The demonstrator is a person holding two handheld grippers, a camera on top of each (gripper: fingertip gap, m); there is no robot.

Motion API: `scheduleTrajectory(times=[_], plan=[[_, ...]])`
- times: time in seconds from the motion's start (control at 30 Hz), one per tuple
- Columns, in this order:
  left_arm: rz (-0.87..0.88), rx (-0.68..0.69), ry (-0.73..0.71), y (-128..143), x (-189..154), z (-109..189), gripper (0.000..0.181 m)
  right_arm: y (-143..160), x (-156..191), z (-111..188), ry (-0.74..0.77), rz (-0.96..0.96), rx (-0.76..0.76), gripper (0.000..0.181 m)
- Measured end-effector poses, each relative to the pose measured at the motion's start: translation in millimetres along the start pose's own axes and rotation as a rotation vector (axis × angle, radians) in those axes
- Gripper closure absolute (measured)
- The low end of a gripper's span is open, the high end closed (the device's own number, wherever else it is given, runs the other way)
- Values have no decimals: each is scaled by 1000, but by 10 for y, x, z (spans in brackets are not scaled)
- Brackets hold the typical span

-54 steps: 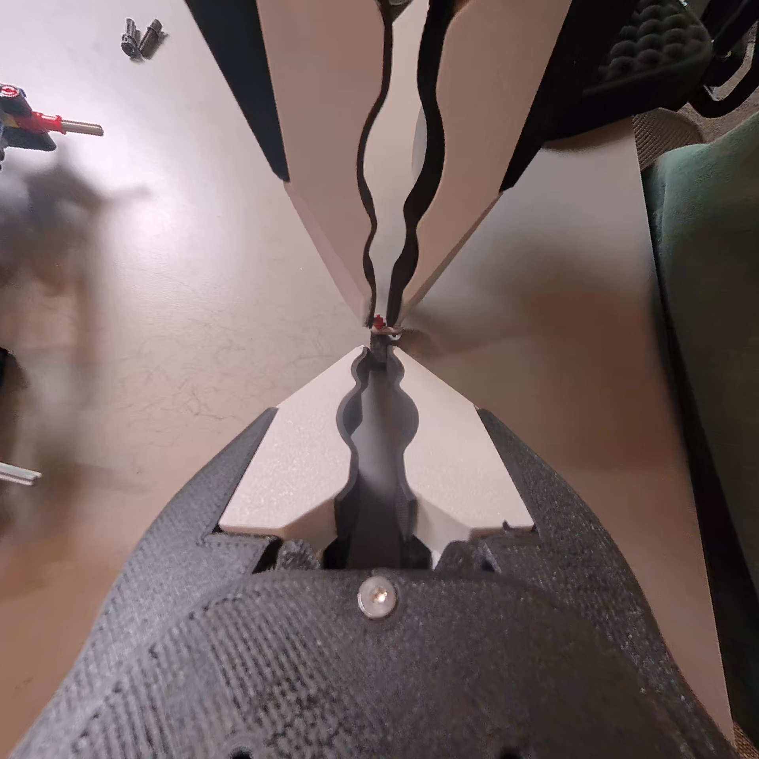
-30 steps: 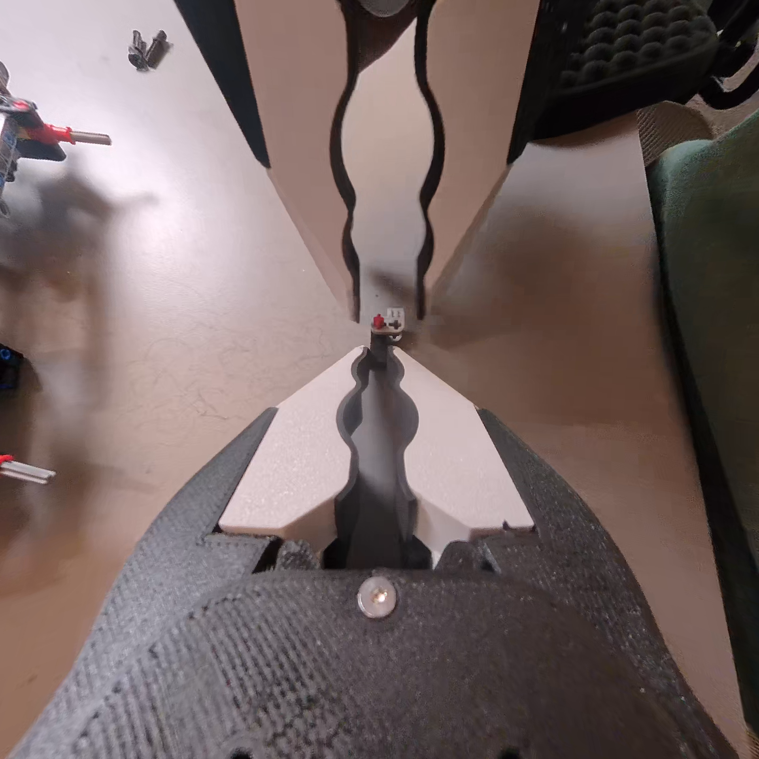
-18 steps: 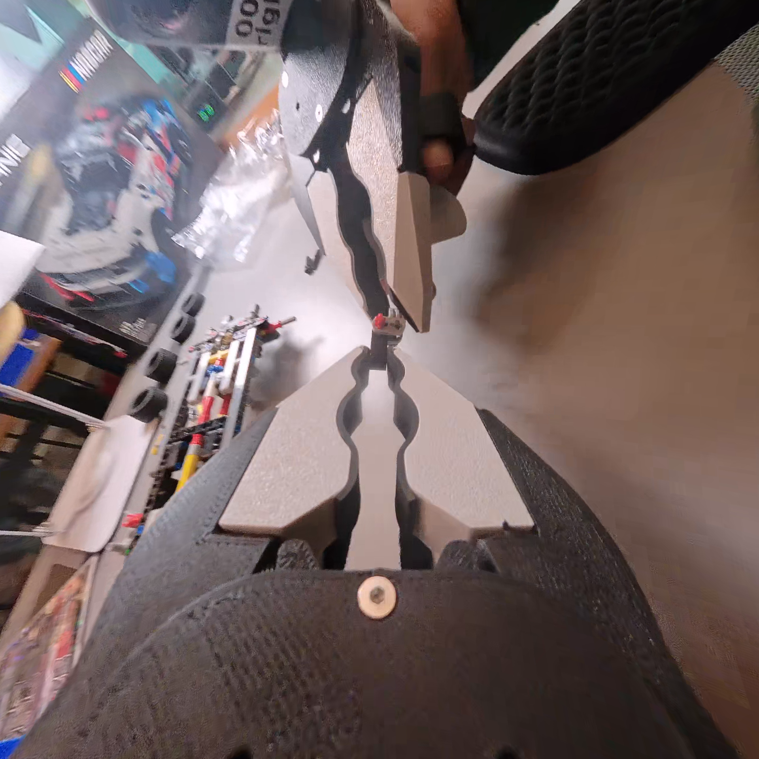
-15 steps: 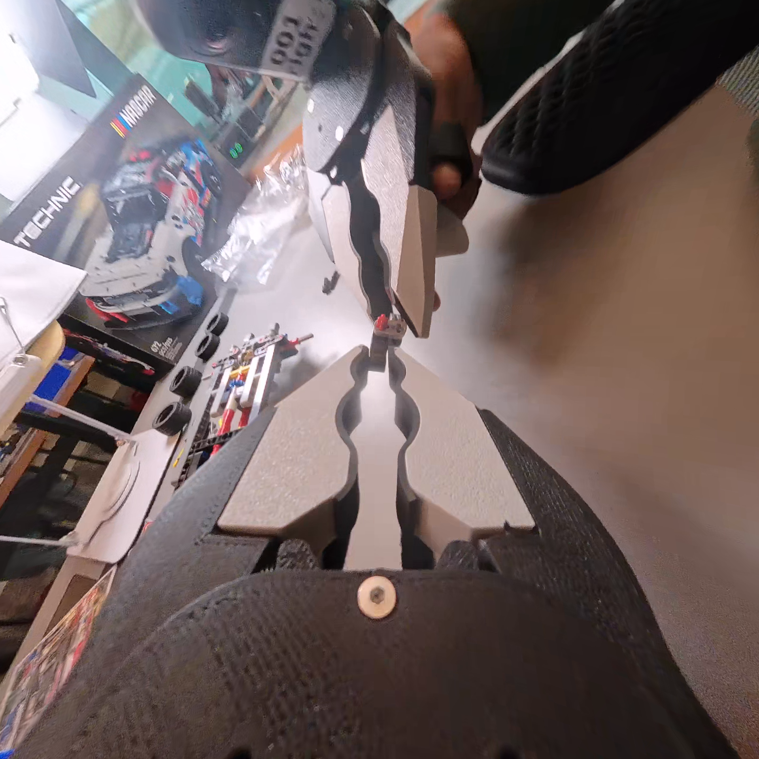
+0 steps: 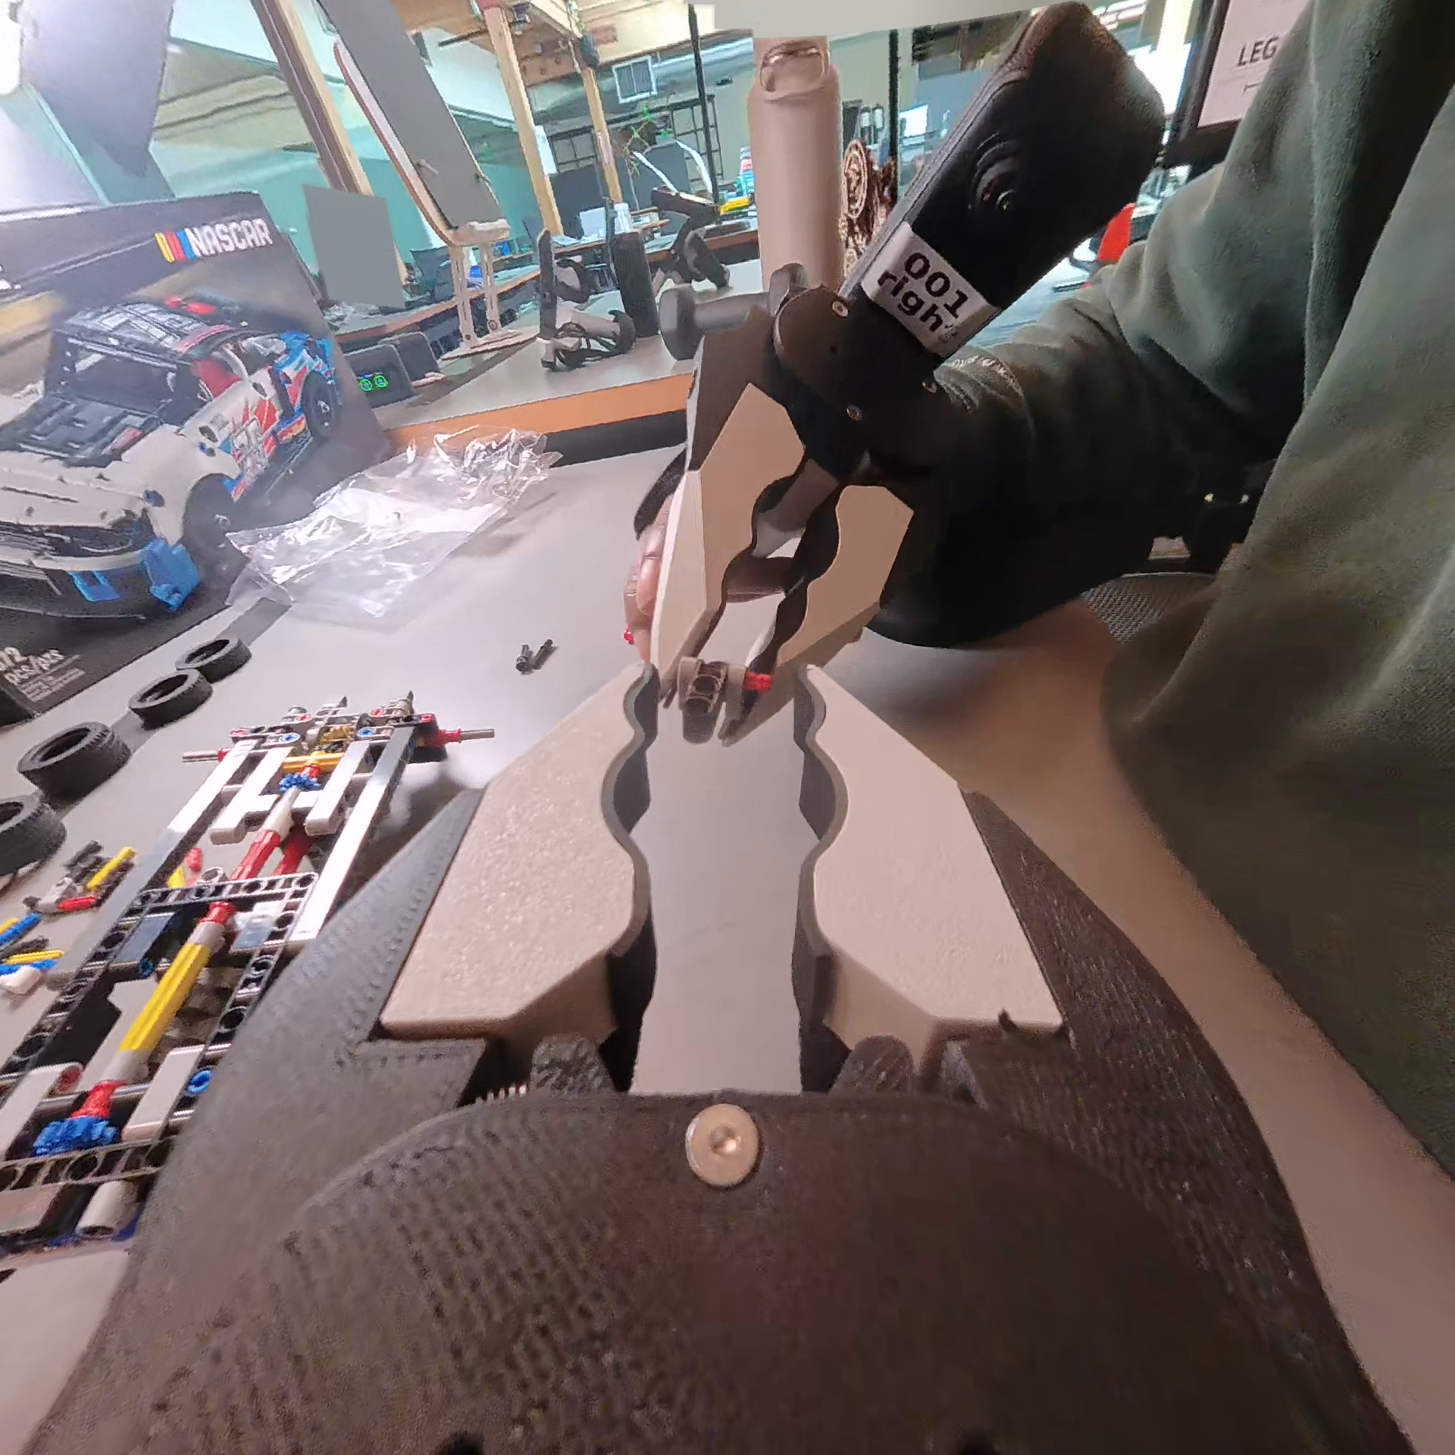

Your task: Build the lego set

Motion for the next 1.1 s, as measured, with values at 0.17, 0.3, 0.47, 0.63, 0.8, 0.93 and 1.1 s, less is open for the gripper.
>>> scheduleTrajectory(times=[0.17,0.3,0.47,0.63,0.8,0.93,1.1], plan=[[-54,3,-6,-11,-17,16,160,-16,24,-10,18,21,-11,168],[-85,12,-9,-13,-27,17,160,-10,34,-13,20,6,-32,168],[-100,11,-9,-19,-33,24,160,-11,36,-16,20,-37,-57,168],[-111,11,-39,-22,-8,27,160,43,20,-39,12,-200,-100,168],[-104,3,-33,-30,-14,30,160,42,-15,-13,-52,-413,-189,166],[-93,-9,-12,-35,-39,20,160,30,1,0,-80,-470,-216,168],[-53,0,-3,-6,-30,8,160,70,15,-10,-112,-518,-223,168]])
Point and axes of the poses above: each gripper's, where its closed fingertips meet, z back along the fingers, y out of its underside, x = y × z across the jaws, the point moved 6 cm from there along z, back along the fingers, and after that the axes turned 6 degrees about z, right-handed, at the moved point
